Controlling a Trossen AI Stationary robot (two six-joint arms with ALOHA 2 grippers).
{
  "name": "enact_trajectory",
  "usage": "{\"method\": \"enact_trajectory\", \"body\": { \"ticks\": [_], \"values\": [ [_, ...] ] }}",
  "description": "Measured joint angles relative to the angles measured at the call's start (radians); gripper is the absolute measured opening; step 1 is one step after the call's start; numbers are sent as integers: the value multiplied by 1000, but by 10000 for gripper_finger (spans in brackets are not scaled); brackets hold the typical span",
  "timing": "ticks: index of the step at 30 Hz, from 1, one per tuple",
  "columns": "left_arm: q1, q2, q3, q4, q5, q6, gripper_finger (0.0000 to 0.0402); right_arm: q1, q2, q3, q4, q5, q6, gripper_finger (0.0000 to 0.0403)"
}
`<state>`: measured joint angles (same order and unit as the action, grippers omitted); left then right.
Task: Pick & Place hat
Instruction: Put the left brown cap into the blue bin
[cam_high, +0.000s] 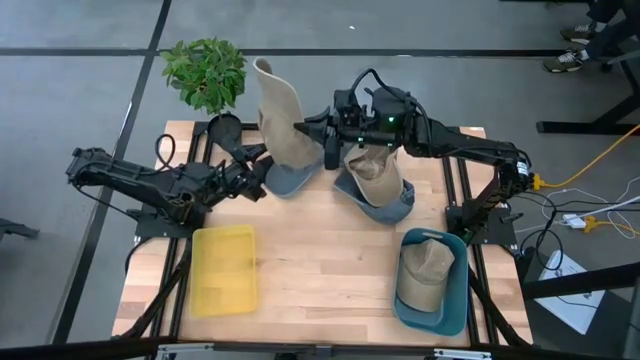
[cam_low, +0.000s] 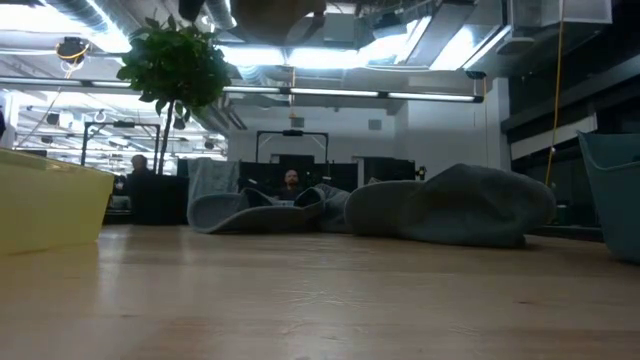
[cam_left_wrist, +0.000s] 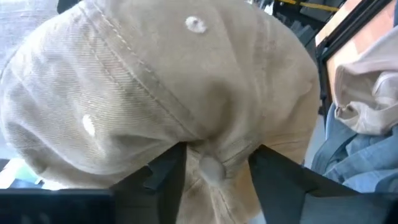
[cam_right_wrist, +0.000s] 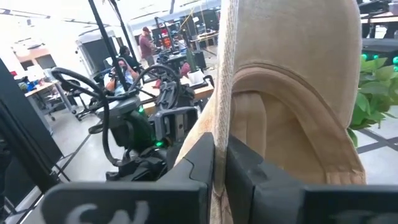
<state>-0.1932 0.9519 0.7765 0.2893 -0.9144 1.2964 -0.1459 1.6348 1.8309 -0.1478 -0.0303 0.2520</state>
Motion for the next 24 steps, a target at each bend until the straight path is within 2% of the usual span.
{"method": "enact_trajectory", "body": {
  "ticks": [6,11,15,19,24],
  "values": [
    [0,0,0,0,-19,9,82,0,0,0,-3,0,-10,16],
    [-1,-1,0,0,-45,8,30,-2,0,0,-23,3,-16,31],
    [-1,-1,0,-1,-64,-4,24,-5,0,0,-50,5,-20,29],
    [-1,-1,0,0,-64,-37,42,-5,0,0,-62,4,-28,16],
    [-3,-1,0,-1,-79,-46,36,-4,-1,0,-81,37,-29,31]
  ]
}}
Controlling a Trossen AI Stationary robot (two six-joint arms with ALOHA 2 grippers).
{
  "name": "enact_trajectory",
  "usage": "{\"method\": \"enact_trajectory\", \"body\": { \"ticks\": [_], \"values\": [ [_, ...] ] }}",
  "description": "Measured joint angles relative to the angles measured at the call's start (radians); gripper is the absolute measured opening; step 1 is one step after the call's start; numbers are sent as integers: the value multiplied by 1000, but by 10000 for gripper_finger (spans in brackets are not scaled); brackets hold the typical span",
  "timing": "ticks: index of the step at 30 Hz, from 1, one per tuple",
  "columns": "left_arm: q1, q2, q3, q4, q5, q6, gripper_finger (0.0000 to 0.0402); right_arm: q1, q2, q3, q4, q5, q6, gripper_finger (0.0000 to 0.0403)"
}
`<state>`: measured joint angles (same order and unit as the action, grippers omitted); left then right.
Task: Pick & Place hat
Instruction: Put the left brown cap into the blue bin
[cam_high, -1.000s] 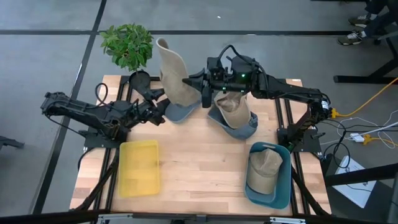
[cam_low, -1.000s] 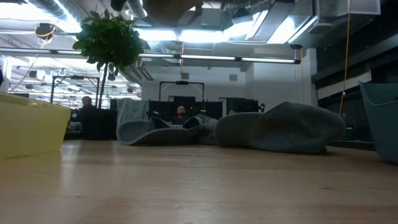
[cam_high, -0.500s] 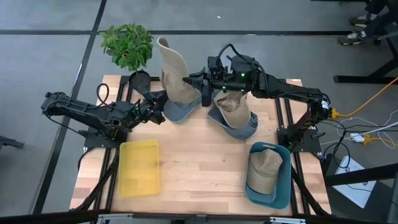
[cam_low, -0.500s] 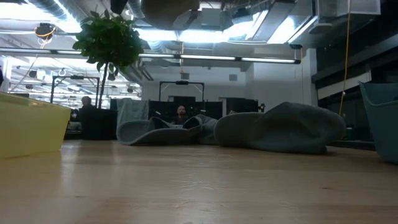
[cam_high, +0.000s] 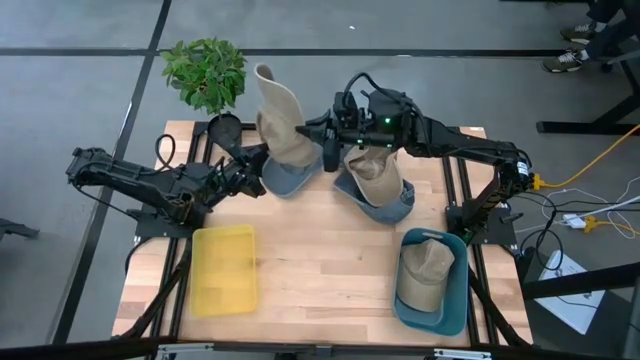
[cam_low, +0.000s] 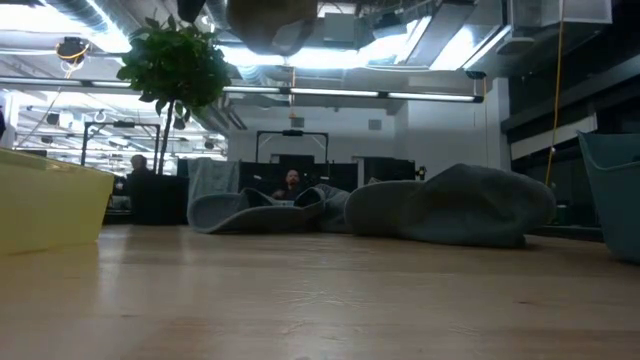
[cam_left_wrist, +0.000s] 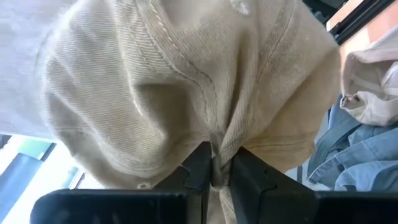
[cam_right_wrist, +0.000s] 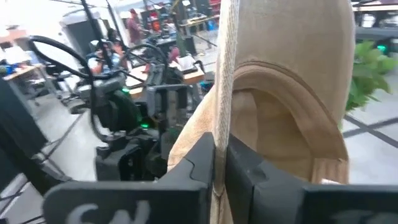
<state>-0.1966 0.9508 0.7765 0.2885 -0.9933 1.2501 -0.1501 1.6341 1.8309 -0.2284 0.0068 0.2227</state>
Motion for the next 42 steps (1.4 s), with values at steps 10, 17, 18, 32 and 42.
{"method": "enact_trajectory", "body": {
  "ticks": [10,17,18,32,42],
  "values": [
    [-57,0,0,-62,-115,-9,23,0,-1,0,-174,105,-98,30],
    [-86,0,0,-229,-162,-130,23,0,-1,0,-341,134,-179,37],
    [-90,0,0,-255,-163,-152,23,0,-1,0,-358,154,-178,40],
    [-139,-17,0,-324,-225,-246,23,0,-1,0,-405,204,-177,135],
    [-139,-35,0,-325,-338,-243,23,1,-1,0,-461,176,-175,238]
  ]
}}
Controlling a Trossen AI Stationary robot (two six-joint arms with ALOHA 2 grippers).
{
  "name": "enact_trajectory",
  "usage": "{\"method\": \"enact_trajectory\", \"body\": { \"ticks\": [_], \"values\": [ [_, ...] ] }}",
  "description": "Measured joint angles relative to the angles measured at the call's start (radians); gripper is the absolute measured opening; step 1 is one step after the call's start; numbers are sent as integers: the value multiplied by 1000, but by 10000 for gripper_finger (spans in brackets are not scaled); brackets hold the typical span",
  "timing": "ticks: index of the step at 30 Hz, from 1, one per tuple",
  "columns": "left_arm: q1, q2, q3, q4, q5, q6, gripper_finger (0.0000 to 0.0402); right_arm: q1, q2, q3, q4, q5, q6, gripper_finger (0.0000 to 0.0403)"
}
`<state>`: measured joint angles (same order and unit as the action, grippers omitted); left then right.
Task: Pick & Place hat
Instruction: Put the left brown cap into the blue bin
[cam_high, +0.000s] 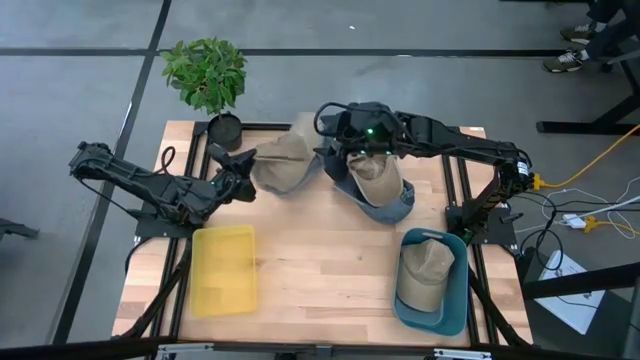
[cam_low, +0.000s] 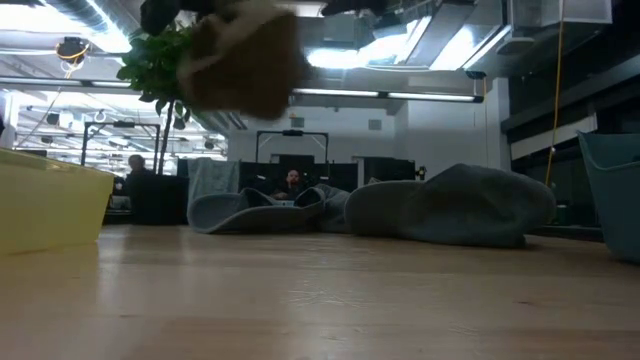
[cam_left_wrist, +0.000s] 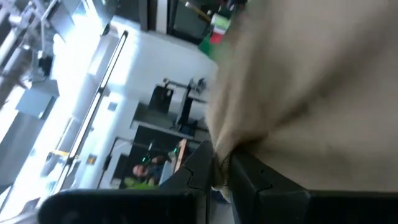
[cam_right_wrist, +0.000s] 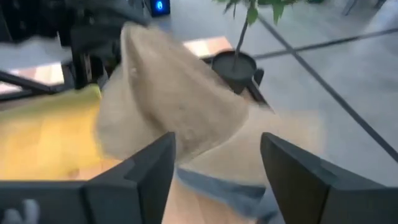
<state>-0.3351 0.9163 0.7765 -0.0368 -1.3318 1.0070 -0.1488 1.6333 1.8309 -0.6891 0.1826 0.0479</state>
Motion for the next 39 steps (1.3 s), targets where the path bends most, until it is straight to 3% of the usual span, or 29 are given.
{"method": "enact_trajectory", "body": {
  "ticks": [6,14,19,26,39],
  "values": [
    [0,-19,0,-23,10,1,23,1,0,0,-90,-50,3,256],
    [13,-38,0,-57,327,90,23,4,0,0,-86,-157,-35,257],
    [41,-38,0,-48,476,176,23,8,4,-27,-68,-164,-69,257],
    [93,-38,0,6,632,245,23,10,7,-114,80,-305,-83,257],
    [148,-37,0,122,825,292,23,46,83,-188,342,-308,-45,257]
  ]
}}
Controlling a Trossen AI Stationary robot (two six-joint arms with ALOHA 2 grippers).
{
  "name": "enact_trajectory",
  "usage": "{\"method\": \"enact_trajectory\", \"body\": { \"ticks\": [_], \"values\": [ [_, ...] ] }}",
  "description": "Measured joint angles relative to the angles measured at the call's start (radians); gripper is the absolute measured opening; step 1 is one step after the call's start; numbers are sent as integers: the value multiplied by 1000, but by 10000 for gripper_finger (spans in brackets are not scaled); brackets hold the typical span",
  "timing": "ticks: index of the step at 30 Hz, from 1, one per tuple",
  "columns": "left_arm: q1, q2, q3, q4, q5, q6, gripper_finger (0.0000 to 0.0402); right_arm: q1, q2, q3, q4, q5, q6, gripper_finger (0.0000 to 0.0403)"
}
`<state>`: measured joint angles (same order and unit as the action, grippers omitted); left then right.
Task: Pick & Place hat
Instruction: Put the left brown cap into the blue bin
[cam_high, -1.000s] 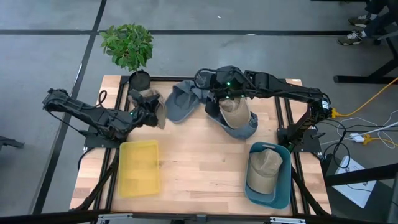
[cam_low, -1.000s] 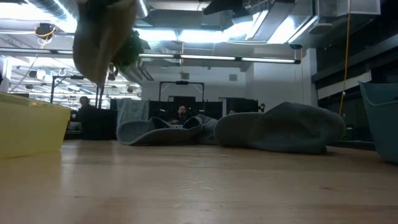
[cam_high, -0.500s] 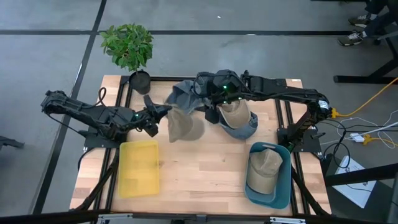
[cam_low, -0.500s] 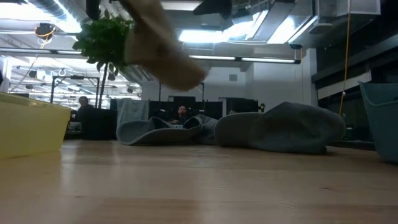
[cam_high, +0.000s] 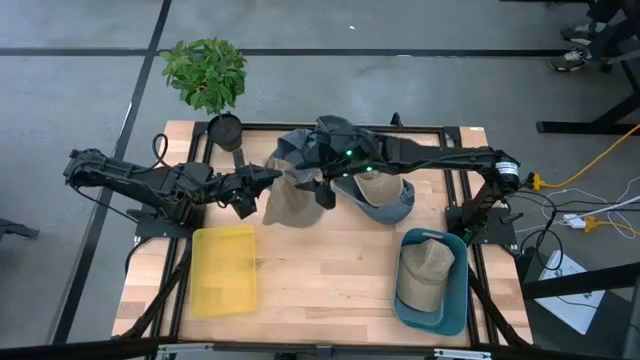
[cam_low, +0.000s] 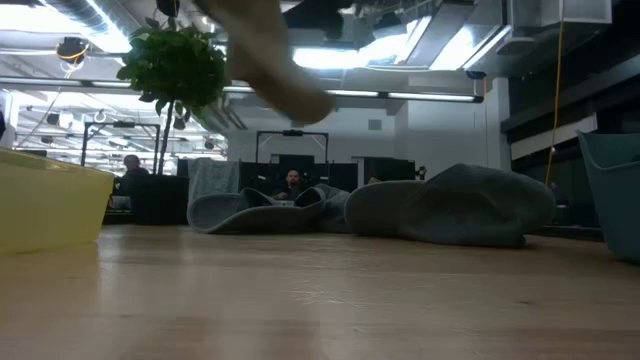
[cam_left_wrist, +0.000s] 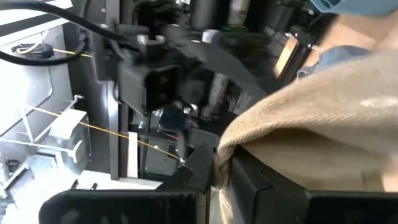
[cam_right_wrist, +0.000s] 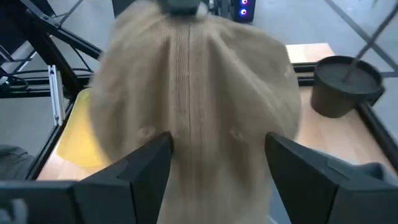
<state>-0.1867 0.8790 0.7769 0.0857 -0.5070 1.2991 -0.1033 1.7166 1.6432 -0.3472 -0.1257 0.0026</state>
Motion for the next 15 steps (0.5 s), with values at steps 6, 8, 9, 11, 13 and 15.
{"method": "enact_trajectory", "body": {
  "ticks": [6,8,9,11,13,15],
  "values": [
    [0,3,0,9,8,-2,23,5,61,0,73,-2,26,257],
    [0,3,0,9,0,-2,23,4,76,0,72,-6,38,257],
    [0,3,0,9,-3,-2,23,4,80,0,72,-8,45,257],
    [0,3,0,8,-7,-2,24,4,83,-1,73,-29,50,257],
    [0,3,0,8,-11,-2,24,4,83,-1,89,-61,53,257],
    [0,3,0,3,-20,-2,23,4,83,-1,111,-92,68,257]
  ]
}}
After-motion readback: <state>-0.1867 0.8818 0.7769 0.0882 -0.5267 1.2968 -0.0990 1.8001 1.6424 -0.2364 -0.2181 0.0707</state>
